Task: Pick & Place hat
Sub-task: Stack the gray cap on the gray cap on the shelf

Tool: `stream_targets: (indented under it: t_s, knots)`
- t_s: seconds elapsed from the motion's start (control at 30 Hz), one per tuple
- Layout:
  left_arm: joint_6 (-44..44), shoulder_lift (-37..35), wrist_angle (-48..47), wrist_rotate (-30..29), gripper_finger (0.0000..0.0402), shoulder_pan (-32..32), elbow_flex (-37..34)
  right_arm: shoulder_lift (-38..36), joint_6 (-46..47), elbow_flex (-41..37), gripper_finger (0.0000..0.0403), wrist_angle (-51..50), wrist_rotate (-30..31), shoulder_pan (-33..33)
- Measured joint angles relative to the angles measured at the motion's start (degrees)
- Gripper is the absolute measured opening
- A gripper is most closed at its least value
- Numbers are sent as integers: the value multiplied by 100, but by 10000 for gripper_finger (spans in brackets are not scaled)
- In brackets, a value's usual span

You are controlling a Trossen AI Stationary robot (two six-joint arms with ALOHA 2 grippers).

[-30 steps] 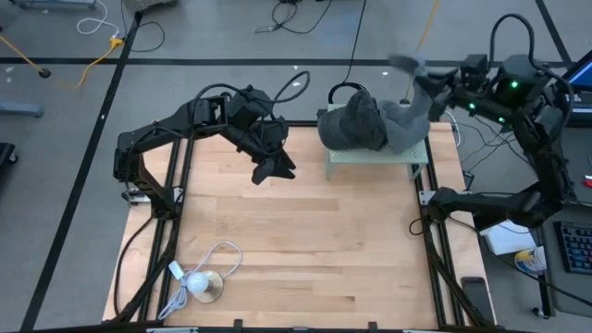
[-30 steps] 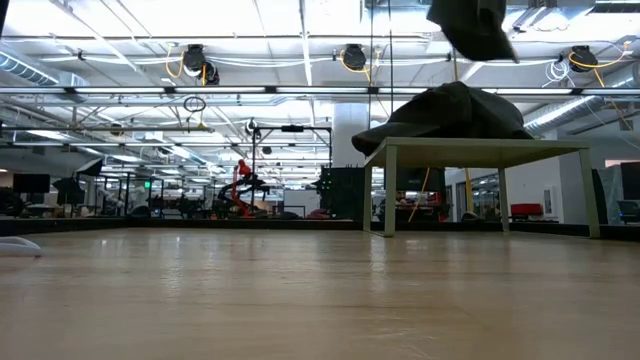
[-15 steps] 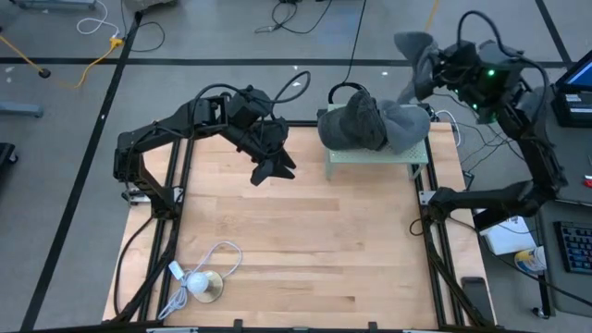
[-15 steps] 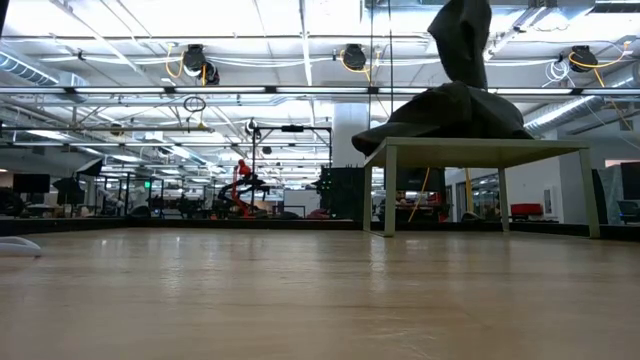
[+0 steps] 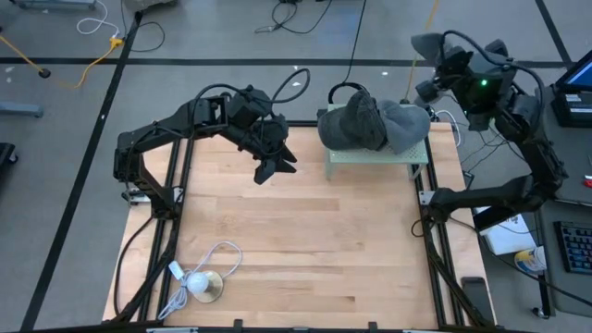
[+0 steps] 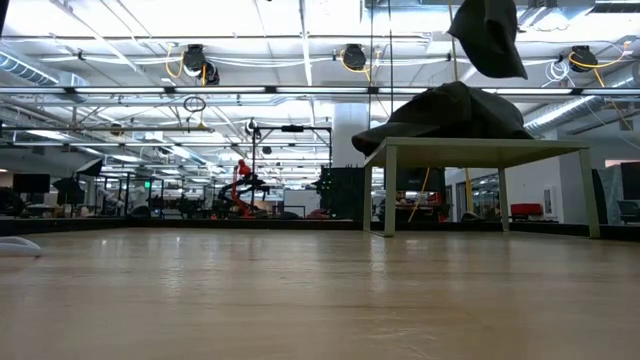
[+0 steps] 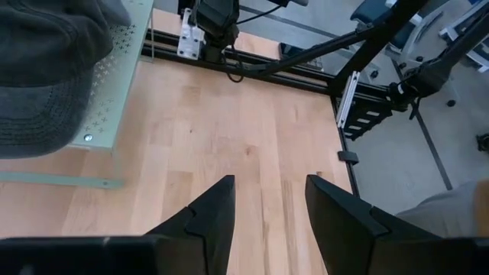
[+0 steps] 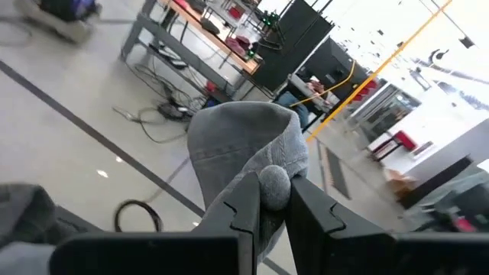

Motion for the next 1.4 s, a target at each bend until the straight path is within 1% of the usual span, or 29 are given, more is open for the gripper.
stream_targets:
  t_s: [0.17,0.33,0.6,0.73,0.87,1.1,1.27,1.4]
  knots:
    - [-1,0,0,2,167,2,0,2,-153,0,30,-321,64,170]
    - [-24,0,-2,2,175,0,0,1,131,0,30,-756,66,223]
    - [-81,0,-2,2,179,0,0,-2,886,0,30,-1434,72,238]
    - [-88,0,-2,4,179,0,-1,-5,1269,0,30,-1746,291,238]
    - [-106,0,-2,4,180,-4,0,6,1792,0,30,-2166,339,238]
    - [-83,0,-2,5,179,-4,-1,96,2656,-5,30,-2576,360,236]
    - [-81,0,-2,4,179,-4,0,249,3039,-250,30,-2783,362,236]
    - [-81,0,-2,7,179,-4,0,347,3247,-678,30,-2728,455,236]
